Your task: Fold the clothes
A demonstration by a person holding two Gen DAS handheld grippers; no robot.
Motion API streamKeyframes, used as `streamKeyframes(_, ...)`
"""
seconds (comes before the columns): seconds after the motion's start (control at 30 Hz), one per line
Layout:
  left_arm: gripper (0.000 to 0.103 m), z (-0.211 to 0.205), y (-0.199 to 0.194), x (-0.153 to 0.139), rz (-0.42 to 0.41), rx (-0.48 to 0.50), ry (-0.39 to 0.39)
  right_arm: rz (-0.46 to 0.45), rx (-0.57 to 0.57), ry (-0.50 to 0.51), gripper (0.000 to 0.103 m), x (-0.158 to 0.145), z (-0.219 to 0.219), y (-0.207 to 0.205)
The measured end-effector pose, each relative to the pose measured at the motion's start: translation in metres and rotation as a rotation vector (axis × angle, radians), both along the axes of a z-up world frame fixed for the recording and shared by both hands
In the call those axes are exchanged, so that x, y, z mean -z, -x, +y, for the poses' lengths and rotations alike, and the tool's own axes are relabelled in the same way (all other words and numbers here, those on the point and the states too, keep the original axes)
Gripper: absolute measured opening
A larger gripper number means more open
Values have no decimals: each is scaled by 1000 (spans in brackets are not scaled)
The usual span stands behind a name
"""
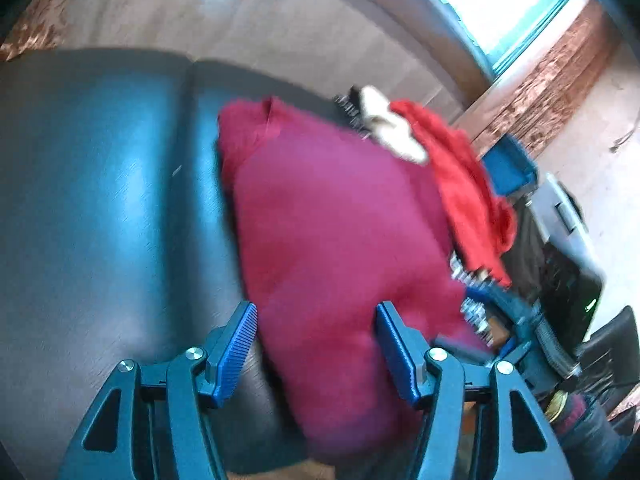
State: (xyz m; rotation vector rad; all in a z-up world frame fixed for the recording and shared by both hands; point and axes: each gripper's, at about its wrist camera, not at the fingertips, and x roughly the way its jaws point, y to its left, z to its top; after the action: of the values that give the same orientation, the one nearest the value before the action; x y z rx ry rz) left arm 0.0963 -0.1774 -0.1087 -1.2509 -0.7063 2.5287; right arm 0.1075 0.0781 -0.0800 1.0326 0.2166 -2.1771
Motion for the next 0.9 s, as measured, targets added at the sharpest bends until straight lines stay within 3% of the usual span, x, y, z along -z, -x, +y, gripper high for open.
streamKeyframes(0.13, 63, -26, -23, 0, -14, -62, -10, -26, -91, 62, 103, -7, -31, -2)
streamKeyframes(0.3, 63, -83, -58, -19, 67, -224, -55, -30, -223, 102, 103, -9, -68, -10)
streamKeyframes(0.37, 66, -105, -61, -21, 75, -279, -109, -77, -222, 174, 103, -17, -64, -5)
streamKeyframes(0.47, 69, -124, -51, -12, 58, -315, -193, -105, -126, 320, 103, -37, -33, 7)
streamKeyframes(0.57, 69, -126, -31, -2, 53, -283, -241, -115, -30, 362, 103, -42, -5, 19)
streamKeyframes(0.7, 70, -113, -7, 8, 29, -188, -230, -222, 57, 337, 103, -13, 10, 33)
streamKeyframes(0.9, 80, -108, 7, 15, 61, -124, -267, -336, 2, 393, 103, 12, -20, 50)
